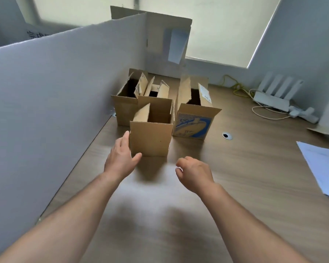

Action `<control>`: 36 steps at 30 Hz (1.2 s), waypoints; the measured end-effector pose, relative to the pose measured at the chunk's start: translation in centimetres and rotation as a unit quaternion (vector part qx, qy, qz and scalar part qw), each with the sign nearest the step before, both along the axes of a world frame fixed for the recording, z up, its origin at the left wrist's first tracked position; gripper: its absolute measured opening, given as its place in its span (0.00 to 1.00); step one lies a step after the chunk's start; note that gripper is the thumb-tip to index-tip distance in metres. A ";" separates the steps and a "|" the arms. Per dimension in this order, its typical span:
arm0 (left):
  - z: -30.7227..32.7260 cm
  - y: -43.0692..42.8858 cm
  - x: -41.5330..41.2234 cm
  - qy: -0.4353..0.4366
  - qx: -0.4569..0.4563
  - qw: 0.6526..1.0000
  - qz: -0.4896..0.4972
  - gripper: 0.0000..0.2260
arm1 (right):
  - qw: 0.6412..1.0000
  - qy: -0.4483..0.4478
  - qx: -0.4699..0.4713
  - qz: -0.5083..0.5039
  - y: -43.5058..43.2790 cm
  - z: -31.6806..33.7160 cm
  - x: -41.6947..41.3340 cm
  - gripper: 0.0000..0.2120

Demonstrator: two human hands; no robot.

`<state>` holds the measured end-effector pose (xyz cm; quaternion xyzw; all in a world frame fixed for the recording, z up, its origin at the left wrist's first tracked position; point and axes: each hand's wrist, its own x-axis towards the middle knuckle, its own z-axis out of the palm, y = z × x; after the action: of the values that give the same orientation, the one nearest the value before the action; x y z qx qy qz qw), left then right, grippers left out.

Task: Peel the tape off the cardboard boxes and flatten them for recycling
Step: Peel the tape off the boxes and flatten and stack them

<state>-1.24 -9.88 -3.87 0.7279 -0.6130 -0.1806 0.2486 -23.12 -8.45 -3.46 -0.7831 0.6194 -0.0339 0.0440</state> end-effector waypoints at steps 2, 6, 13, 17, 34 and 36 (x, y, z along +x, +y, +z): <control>-0.3 -2.1 0.5 0.036 -0.004 0.999 0.003 0.37 | 1.000 0.000 -0.011 -0.017 -0.8 0.4 0.0 0.13; -1.0 -5.7 0.7 0.100 -0.018 0.995 0.003 0.33 | 0.999 0.002 -0.021 -0.047 -1.7 1.1 -0.4 0.14; -1.3 -7.9 -0.3 0.146 -0.035 0.988 0.025 0.20 | 0.996 0.014 -0.003 -0.086 -1.8 0.5 -1.8 0.13; -0.9 -5.9 -2.2 0.072 -0.039 0.996 -0.036 0.09 | 0.992 -0.030 0.014 -0.119 -1.4 0.2 -1.7 0.16; 1.9 3.9 -11.1 -0.036 -0.035 0.979 -0.198 0.29 | 0.935 -0.215 0.065 -0.274 0.6 2.9 -7.0 0.12; 2.3 3.6 -11.2 -0.088 0.011 0.979 -0.183 0.27 | 0.933 -0.211 0.058 -0.284 0.9 3.1 -8.2 0.12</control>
<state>-12.41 -6.32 -1.53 0.6189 -0.7533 -0.1654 0.1486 -31.37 -7.58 -0.40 -0.5453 0.7935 -0.1730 0.2077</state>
